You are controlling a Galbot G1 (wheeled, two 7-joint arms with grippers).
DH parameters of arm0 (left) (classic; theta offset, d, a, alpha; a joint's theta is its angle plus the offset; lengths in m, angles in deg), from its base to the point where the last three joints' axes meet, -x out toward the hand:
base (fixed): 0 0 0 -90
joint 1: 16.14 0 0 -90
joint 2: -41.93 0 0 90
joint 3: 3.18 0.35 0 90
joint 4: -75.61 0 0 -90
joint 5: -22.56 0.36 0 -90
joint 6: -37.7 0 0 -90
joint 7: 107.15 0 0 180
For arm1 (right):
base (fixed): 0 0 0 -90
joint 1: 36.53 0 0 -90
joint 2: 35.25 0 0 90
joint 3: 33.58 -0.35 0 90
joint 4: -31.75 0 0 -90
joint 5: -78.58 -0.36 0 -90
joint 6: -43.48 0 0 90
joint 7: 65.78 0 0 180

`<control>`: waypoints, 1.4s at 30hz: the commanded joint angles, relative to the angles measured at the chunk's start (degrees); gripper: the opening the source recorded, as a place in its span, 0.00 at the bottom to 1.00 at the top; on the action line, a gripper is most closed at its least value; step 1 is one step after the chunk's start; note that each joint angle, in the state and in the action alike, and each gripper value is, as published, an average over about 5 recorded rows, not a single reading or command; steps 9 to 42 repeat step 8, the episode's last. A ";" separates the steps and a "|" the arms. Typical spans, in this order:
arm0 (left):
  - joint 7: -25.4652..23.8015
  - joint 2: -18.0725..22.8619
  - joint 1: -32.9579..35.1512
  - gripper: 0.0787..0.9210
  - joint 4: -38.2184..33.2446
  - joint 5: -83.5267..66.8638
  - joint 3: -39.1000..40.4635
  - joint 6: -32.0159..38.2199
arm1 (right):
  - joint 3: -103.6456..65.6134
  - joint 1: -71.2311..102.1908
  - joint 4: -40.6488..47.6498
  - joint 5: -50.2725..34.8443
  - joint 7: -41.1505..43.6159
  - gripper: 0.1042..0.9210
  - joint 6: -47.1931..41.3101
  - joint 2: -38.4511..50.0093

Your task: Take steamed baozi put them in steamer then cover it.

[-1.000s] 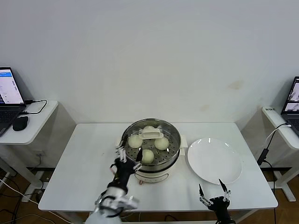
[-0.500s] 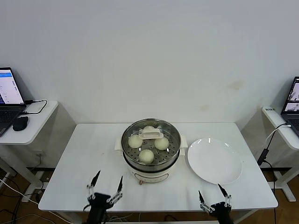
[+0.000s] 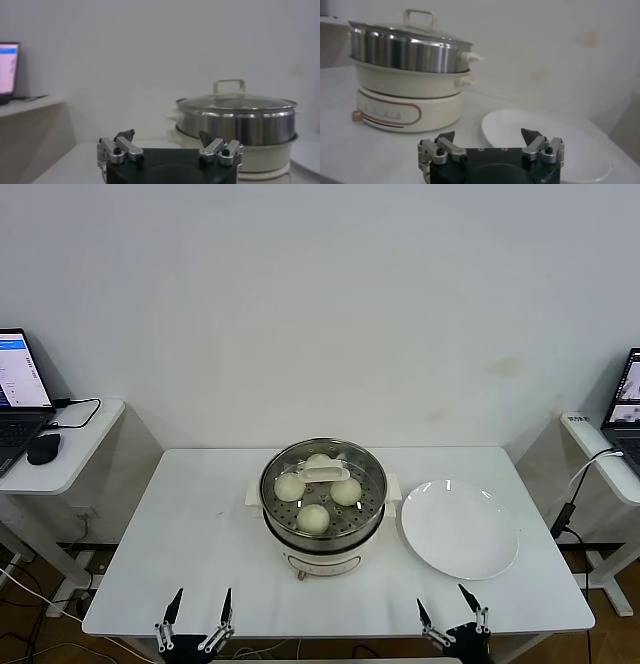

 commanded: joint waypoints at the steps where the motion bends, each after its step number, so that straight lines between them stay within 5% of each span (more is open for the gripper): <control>1: -0.53 0.52 2.42 0.88 1.47 -3.08 -1.55 0.84 | 1.68 1.51 -1.28 -2.21 0.16 0.88 -1.12 0.91; 42: -1.41 0.84 2.70 0.88 1.36 -2.15 -1.71 0.32 | 1.99 1.43 -1.16 -1.92 -0.20 0.88 -0.79 1.00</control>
